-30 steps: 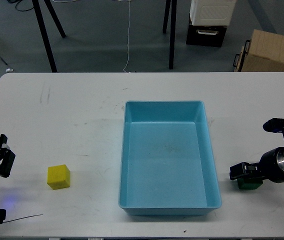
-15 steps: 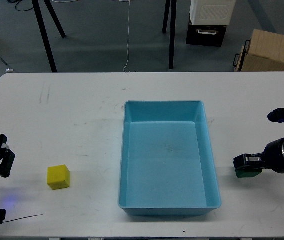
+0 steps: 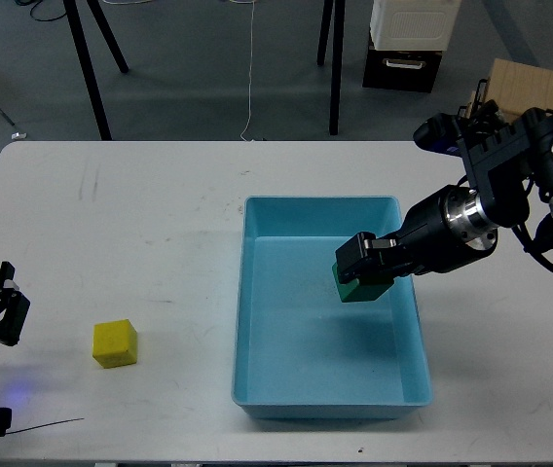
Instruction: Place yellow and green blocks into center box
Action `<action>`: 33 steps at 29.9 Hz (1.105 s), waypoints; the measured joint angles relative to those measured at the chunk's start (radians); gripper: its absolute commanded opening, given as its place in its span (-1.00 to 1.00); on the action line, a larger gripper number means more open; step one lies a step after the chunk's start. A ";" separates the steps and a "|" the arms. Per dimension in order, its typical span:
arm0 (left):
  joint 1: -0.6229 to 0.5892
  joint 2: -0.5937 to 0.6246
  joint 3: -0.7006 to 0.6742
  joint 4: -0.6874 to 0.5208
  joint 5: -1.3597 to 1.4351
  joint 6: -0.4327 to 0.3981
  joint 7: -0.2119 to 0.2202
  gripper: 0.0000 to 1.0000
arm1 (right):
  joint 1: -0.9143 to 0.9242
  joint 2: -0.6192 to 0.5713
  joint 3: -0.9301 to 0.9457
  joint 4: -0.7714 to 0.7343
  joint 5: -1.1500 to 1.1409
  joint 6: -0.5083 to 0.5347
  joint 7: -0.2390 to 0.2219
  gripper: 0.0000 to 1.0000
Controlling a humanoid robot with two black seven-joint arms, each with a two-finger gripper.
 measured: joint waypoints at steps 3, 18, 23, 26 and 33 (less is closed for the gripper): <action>0.000 0.000 0.000 0.000 -0.001 0.000 0.000 1.00 | -0.028 0.041 -0.008 -0.029 -0.019 -0.043 0.004 0.96; -0.001 0.000 0.001 0.000 -0.002 0.000 0.002 1.00 | -0.035 -0.063 0.138 -0.073 0.136 -0.067 0.024 1.00; -0.004 0.000 0.001 0.000 -0.002 0.000 0.002 1.00 | -0.069 -0.142 0.340 -0.235 0.389 -0.062 0.024 1.00; -0.010 0.001 0.001 0.000 -0.002 0.000 0.003 1.00 | -0.169 -0.150 0.536 -0.351 0.447 -0.064 0.025 1.00; -0.020 0.002 0.001 0.006 -0.002 0.000 0.003 1.00 | -0.484 -0.116 1.090 -0.541 0.460 -0.049 0.025 1.00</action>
